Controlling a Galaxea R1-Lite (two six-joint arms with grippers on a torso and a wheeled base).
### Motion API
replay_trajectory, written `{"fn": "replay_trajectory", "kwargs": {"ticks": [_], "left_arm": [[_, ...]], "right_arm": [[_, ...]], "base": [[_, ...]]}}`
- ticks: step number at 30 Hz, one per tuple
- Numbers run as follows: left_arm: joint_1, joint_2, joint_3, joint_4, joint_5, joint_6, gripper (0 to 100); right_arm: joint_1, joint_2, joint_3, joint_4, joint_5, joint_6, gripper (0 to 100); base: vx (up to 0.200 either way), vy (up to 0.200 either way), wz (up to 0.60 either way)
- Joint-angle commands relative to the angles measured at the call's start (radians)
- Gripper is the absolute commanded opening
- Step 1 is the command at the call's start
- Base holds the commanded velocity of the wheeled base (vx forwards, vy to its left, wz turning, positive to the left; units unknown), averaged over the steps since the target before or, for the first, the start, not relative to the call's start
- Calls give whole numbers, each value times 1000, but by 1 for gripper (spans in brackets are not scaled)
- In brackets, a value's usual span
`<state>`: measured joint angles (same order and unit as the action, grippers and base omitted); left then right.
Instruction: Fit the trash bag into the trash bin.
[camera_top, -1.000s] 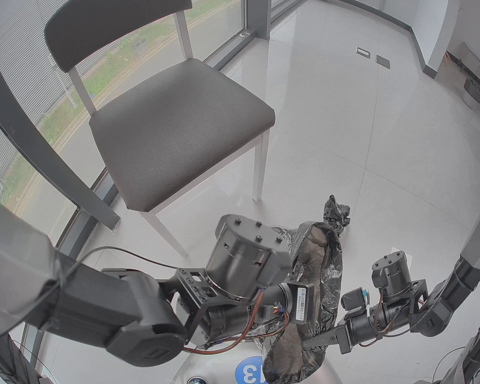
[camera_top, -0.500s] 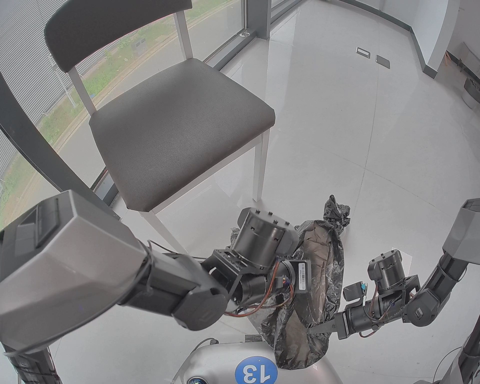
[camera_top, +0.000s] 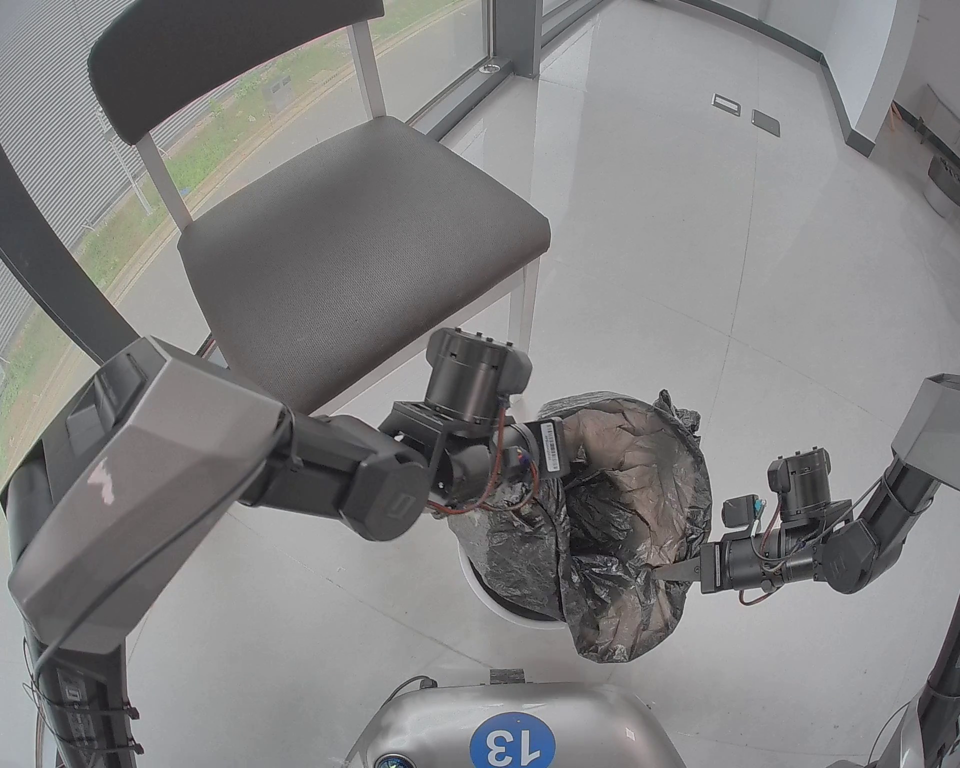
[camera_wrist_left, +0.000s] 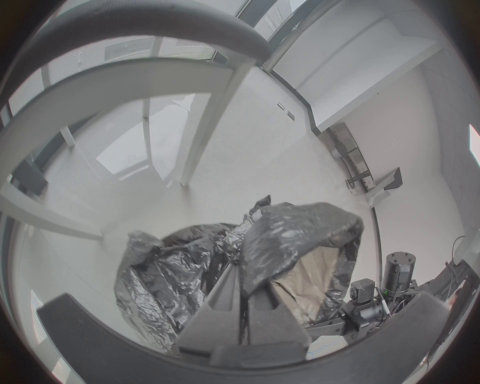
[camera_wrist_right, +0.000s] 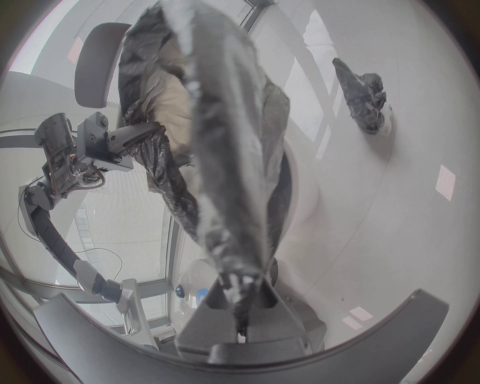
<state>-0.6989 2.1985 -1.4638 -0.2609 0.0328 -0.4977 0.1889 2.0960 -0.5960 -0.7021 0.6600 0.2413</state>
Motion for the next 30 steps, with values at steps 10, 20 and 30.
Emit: {"fn": "replay_trajectory", "kwargs": {"ticks": [10,20,30], "left_arm": [[78,-171,257,-1,-2,71,0],[104,-158,344,-37,-20,108,0],[157,-168,359,-38,-37,139,0]], "right_arm": [[-17,19,-56,1,1,0,0],[-123,42,-71,1,0,-10,0],[-181,38,-84,1,0,-34,0]], "base": [[0,0,0],[0,0,0],[0,0,0]]}}
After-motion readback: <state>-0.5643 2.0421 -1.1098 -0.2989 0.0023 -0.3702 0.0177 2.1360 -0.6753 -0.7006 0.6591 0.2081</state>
